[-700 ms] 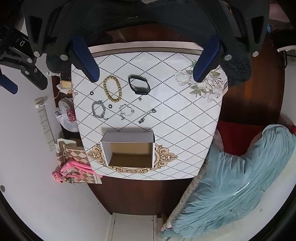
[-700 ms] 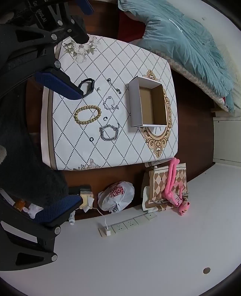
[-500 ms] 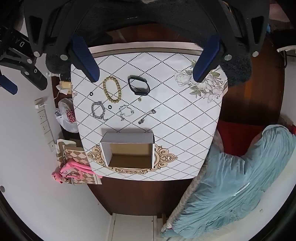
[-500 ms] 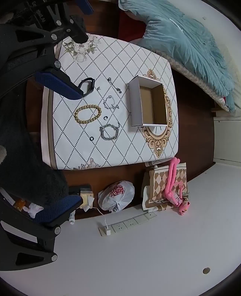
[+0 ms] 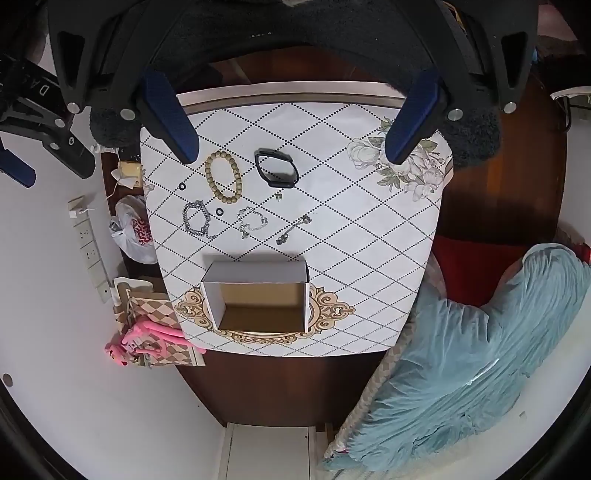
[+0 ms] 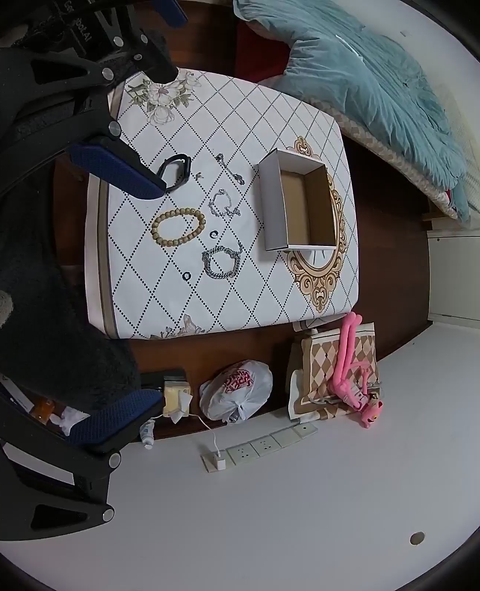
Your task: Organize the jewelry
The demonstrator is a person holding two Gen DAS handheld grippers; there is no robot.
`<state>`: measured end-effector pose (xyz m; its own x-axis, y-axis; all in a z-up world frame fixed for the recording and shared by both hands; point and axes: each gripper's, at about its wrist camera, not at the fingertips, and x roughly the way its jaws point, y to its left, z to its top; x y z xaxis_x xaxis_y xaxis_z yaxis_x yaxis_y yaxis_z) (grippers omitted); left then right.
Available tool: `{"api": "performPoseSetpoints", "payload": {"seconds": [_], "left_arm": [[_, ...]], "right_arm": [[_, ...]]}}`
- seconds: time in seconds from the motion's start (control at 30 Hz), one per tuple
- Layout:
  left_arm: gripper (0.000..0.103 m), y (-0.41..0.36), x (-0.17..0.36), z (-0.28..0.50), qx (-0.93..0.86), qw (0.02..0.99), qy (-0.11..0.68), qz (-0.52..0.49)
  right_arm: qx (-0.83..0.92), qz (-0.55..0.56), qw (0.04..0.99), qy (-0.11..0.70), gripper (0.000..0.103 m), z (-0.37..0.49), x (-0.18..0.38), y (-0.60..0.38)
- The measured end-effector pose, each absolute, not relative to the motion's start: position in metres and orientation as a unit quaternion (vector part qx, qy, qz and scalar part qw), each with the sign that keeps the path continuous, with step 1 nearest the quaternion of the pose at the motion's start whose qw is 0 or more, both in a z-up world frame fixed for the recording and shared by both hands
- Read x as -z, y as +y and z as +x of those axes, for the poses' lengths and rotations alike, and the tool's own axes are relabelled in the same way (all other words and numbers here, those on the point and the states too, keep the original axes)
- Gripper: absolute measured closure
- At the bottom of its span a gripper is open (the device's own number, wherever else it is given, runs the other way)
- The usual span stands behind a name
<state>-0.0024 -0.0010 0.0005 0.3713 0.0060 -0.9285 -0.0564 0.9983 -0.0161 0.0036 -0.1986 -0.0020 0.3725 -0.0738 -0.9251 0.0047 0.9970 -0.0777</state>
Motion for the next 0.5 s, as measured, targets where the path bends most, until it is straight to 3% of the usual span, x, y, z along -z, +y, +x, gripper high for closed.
{"api": "performPoseSetpoints", "payload": {"seconds": [0.5], "left_arm": [[0.000,-0.0019,-0.0082,-0.0034,-0.018,0.830,0.557,-0.023]], "right_arm": [[0.026,-0.032,0.829,0.558,0.000,0.0024,0.0020,-0.1970]]}}
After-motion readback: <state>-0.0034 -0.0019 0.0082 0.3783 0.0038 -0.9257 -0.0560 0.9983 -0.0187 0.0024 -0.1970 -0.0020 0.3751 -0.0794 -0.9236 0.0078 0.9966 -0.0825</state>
